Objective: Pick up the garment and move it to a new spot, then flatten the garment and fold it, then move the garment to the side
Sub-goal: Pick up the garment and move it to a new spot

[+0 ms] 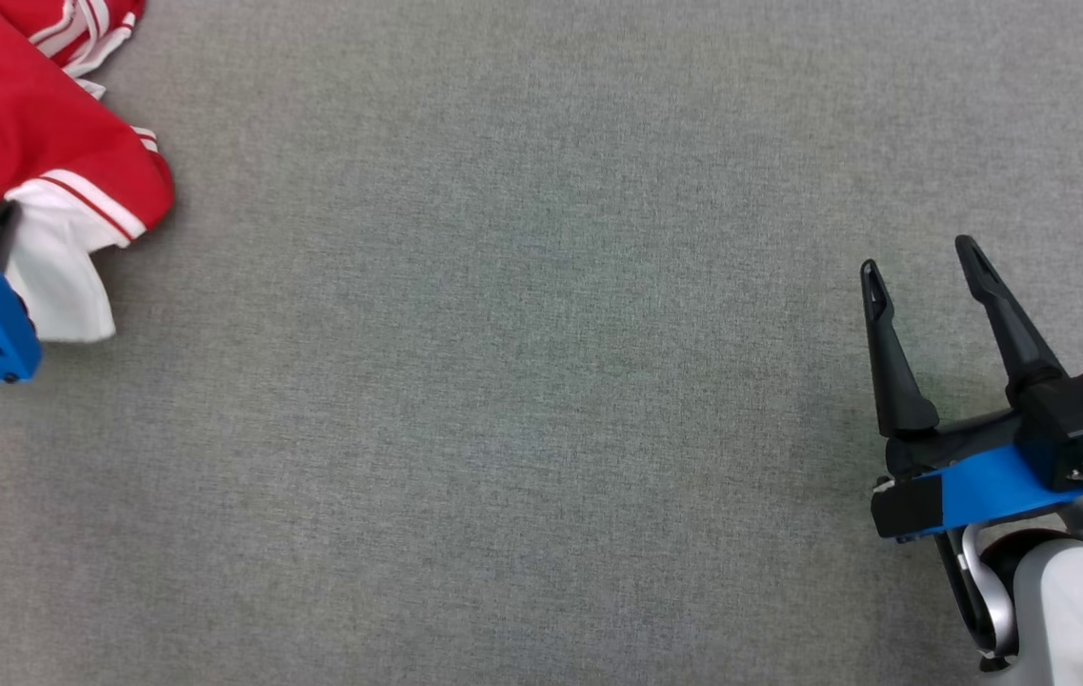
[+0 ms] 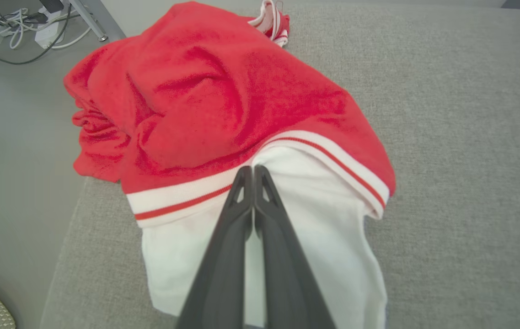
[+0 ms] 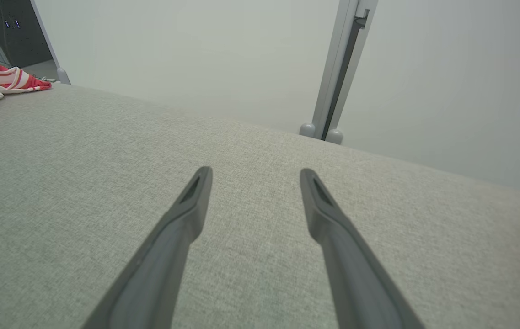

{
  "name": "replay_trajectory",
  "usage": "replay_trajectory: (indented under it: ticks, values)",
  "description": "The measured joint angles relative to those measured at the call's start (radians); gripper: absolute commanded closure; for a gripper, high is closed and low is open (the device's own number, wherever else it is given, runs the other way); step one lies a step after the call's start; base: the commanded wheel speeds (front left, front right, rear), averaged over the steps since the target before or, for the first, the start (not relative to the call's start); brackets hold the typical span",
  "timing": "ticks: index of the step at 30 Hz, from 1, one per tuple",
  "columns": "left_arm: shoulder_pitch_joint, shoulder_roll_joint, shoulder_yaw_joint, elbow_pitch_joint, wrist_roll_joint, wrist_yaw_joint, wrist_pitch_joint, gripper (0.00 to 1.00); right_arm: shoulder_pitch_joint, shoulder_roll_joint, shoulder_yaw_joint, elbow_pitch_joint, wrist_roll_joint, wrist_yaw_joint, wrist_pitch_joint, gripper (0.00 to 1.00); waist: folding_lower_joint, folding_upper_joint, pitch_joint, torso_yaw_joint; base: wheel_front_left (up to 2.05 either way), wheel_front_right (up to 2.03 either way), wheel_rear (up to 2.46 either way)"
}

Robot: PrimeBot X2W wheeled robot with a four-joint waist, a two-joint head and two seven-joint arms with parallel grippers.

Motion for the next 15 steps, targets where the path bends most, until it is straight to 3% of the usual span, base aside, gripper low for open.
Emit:
replay_trajectory:
  ticks: [15]
  values:
    - [-0.092, 0.111, -0.121, -0.119, 0.034, 0.0, -0.103, 1.0, -0.002, 0.0, 0.007, 0.107, 0.076, 0.0, -0.072, 0.0, 0.0, 0.0, -0.132, -0.014, 0.0, 0.0, 0.0]
